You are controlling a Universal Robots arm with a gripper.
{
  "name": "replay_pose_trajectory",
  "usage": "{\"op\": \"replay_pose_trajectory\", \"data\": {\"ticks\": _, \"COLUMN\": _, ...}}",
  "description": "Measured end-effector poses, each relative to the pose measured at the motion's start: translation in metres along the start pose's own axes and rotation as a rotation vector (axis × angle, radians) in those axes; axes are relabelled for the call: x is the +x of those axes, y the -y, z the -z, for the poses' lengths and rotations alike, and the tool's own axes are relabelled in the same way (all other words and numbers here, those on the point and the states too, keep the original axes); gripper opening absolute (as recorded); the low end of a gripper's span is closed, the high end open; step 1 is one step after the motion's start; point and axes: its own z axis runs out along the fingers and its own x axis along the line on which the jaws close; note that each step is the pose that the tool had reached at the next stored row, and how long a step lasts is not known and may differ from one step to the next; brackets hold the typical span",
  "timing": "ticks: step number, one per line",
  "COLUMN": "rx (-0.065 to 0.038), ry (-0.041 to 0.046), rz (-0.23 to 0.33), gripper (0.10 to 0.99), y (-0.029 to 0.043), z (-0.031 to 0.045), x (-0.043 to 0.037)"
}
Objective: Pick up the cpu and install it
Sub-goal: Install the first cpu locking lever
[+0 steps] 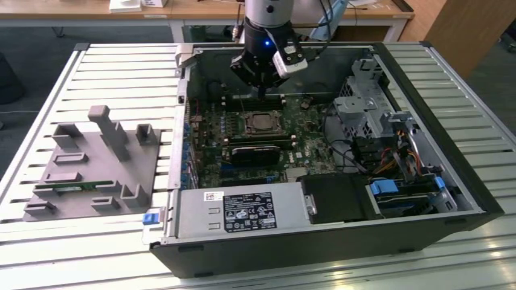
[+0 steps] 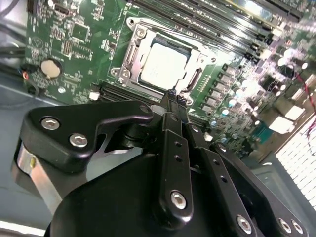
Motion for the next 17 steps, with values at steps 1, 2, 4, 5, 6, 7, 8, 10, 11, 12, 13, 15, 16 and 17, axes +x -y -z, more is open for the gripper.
{"op": "replay_pose_trajectory", "data": {"ticks": 1, "rx": 0.0, "ry": -0.0005, "rz": 0.015, "gripper": 0.106, "y": 0.0, "z": -0.0001, "x": 0.0}}
{"op": "replay_pose_trajectory", "data": {"ticks": 2, "rx": 0.0, "ry": -0.0011, "rz": 0.03, "gripper": 0.106, "y": 0.0, "z": -0.0001, "x": 0.0}}
{"op": "replay_pose_trajectory", "data": {"ticks": 4, "rx": 0.0, "ry": -0.0021, "rz": 0.06, "gripper": 0.106, "y": 0.0, "z": -0.0003, "x": 0.0}}
{"op": "replay_pose_trajectory", "data": {"ticks": 5, "rx": 0.0, "ry": -0.0027, "rz": 0.074, "gripper": 0.106, "y": 0.0, "z": -0.0003, "x": 0.0}}
{"op": "replay_pose_trajectory", "data": {"ticks": 6, "rx": 0.0, "ry": -0.0032, "rz": 0.09, "gripper": 0.106, "y": 0.0, "z": -0.0004, "x": 0.0}}
{"op": "replay_pose_trajectory", "data": {"ticks": 7, "rx": 0.0, "ry": -0.0037, "rz": 0.104, "gripper": 0.106, "y": 0.0, "z": -0.0005, "x": 0.0}}
{"op": "replay_pose_trajectory", "data": {"ticks": 8, "rx": 0.0, "ry": -0.0043, "rz": 0.117, "gripper": 0.106, "y": 0.0, "z": -0.0005, "x": 0.0}}
{"op": "replay_pose_trajectory", "data": {"ticks": 10, "rx": 0.0, "ry": -0.0052, "rz": 0.143, "gripper": 0.106, "y": 0.0, "z": -0.0006, "x": 0.0}}
{"op": "replay_pose_trajectory", "data": {"ticks": 11, "rx": 0.0, "ry": -0.0056, "rz": 0.156, "gripper": 0.106, "y": 0.0, "z": -0.0007, "x": 0.0}}
{"op": "replay_pose_trajectory", "data": {"ticks": 12, "rx": 0.0, "ry": -0.0061, "rz": 0.17, "gripper": 0.106, "y": 0.0, "z": -0.0007, "x": 0.0}}
{"op": "replay_pose_trajectory", "data": {"ticks": 13, "rx": 0.0, "ry": -0.0066, "rz": 0.183, "gripper": 0.106, "y": 0.0, "z": -0.0008, "x": 0.0}}
{"op": "replay_pose_trajectory", "data": {"ticks": 15, "rx": 0.0, "ry": -0.0076, "rz": 0.21, "gripper": 0.106, "y": 0.0, "z": -0.0009, "x": 0.0}}
{"op": "replay_pose_trajectory", "data": {"ticks": 16, "rx": 0.0, "ry": -0.0081, "rz": 0.224, "gripper": 0.106, "y": 0.0, "z": -0.001, "x": 0.0}}
{"op": "replay_pose_trajectory", "data": {"ticks": 17, "rx": 0.0, "ry": -0.0086, "rz": 0.237, "gripper": 0.106, "y": 0.0, "z": -0.001, "x": 0.0}}
